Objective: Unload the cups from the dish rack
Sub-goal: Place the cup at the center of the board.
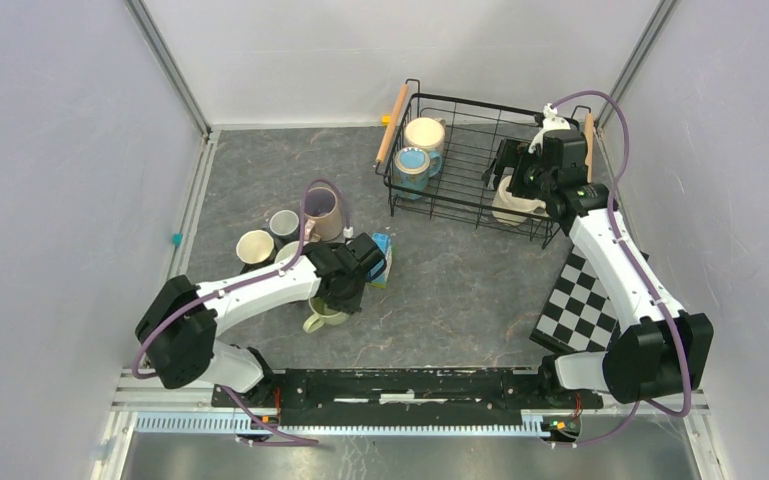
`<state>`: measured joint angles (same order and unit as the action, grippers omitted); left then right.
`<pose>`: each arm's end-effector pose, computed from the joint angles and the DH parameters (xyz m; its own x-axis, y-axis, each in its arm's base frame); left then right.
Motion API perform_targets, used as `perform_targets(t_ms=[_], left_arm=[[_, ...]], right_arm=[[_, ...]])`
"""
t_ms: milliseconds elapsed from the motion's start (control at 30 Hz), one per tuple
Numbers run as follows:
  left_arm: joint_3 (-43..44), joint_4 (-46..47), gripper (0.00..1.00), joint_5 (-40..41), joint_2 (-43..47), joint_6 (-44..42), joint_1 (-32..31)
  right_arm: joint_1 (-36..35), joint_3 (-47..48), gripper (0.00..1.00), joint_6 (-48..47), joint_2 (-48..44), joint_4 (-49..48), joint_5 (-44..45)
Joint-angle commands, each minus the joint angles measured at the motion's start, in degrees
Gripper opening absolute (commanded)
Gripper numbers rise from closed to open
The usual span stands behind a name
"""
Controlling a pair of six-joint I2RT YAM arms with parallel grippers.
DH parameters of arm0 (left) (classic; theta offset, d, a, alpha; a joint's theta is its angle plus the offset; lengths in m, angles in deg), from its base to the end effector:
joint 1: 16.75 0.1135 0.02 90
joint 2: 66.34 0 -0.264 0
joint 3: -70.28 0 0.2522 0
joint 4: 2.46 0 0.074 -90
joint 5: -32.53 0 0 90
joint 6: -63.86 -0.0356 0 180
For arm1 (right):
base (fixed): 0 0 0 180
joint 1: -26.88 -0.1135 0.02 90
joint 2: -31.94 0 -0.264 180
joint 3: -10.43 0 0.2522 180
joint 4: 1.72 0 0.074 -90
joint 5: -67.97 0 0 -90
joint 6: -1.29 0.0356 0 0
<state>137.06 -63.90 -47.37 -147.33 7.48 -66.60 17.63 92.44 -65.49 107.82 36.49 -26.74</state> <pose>0.1661 -0.1872 0.2067 -0.9213 0.2468 -0.3005 0.2574 0.9663 0.0042 0.2948 0.0510 0.3383 -0.5720 0.3050 -0.7615 -0.0037 0.9274 0.3741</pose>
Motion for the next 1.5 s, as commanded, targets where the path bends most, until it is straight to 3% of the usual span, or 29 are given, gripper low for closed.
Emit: perform_targets(t_ms=[0,133,1067,1300,1467], left_arm=[[-0.98,2.98,0.02,0.12,-0.53,1.18,0.56],[-1.4,3.27,0.06,0.49,-0.83,1.18,0.8],[5.08,-5.19,0.68,3.32,8.28,-0.29,1.02],[10.06,-7.92,1.0,3.58,11.74,-1.86,1.09],[14.28,-9.08,1.0,3.54,13.69,-3.33,1.23]], right_arm=[[-0.13,0.05,0.98,-0.41,0.34,-1.9,-1.0],[-0.14,-0.11,0.98,-0.46,0.41,-2.03,-1.34],[-5.05,2.06,0.98,-0.55,2.84,-1.86,1.41],[-6.78,6.23,0.98,-2.63,5.63,-0.61,1.9],[-6.92,12.2,0.98,-5.38,9.58,2.86,4.96]])
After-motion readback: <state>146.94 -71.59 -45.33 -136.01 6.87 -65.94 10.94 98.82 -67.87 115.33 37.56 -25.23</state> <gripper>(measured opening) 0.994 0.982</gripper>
